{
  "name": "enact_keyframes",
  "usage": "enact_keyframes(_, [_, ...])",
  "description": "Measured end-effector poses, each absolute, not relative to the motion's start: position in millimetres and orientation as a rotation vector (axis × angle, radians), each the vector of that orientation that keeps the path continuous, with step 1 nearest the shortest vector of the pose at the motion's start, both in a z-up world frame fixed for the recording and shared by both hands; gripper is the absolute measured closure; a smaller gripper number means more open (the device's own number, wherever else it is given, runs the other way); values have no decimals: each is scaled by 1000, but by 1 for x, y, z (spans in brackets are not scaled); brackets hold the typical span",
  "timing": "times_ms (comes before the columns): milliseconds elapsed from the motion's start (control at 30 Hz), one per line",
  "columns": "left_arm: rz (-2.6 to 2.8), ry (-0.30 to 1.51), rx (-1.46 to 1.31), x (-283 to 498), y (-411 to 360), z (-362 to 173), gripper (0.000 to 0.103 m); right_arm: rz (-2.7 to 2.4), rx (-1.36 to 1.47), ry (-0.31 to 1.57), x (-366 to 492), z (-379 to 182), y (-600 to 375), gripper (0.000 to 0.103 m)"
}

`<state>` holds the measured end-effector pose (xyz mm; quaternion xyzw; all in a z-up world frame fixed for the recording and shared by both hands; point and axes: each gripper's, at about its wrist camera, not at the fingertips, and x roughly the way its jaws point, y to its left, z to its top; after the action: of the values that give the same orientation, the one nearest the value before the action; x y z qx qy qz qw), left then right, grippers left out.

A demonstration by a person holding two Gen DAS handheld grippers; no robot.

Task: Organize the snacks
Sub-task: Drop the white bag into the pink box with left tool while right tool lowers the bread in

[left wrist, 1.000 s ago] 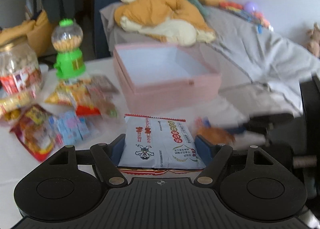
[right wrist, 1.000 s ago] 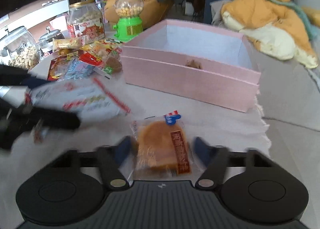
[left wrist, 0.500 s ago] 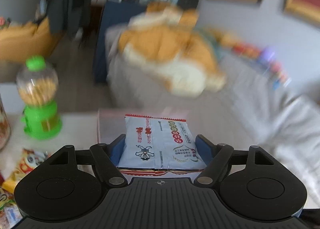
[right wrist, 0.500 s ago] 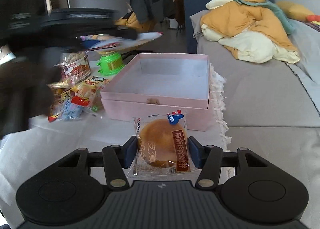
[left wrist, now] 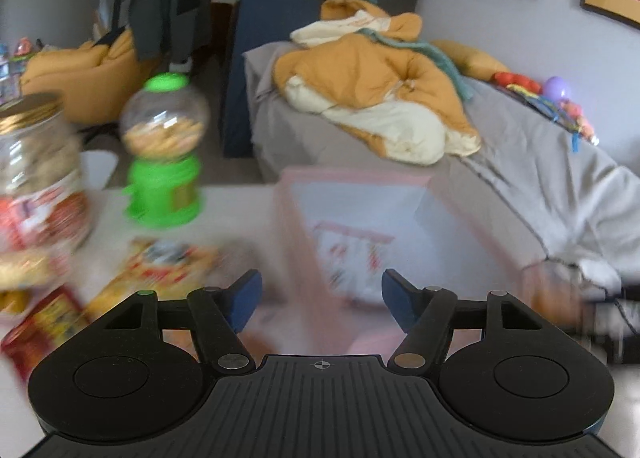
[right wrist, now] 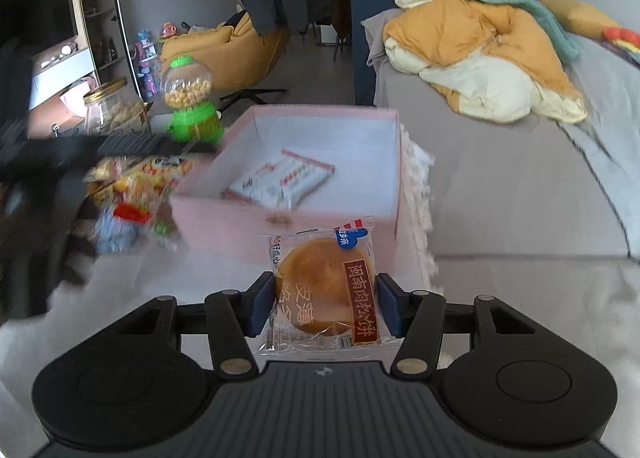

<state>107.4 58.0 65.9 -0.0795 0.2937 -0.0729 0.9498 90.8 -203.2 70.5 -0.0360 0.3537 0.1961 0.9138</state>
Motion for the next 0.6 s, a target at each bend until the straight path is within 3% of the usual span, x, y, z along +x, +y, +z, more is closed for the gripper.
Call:
enact_keyframes(267, [-65,606,-254,50,126,43,31,413,-98,714,173,96,-142,48])
enact_keyframes(333, [-61,603,-245,37,136,40,31,434,-131,748,186,88,-121,45])
enact_keyframes(400, [-66,600,-247,30,140,38,31,457,-146,765,192,83,-107,34])
enact_keyframes(600, [-141,579,-248,28,131,31,31,588,-172,763,186,91,-56,29])
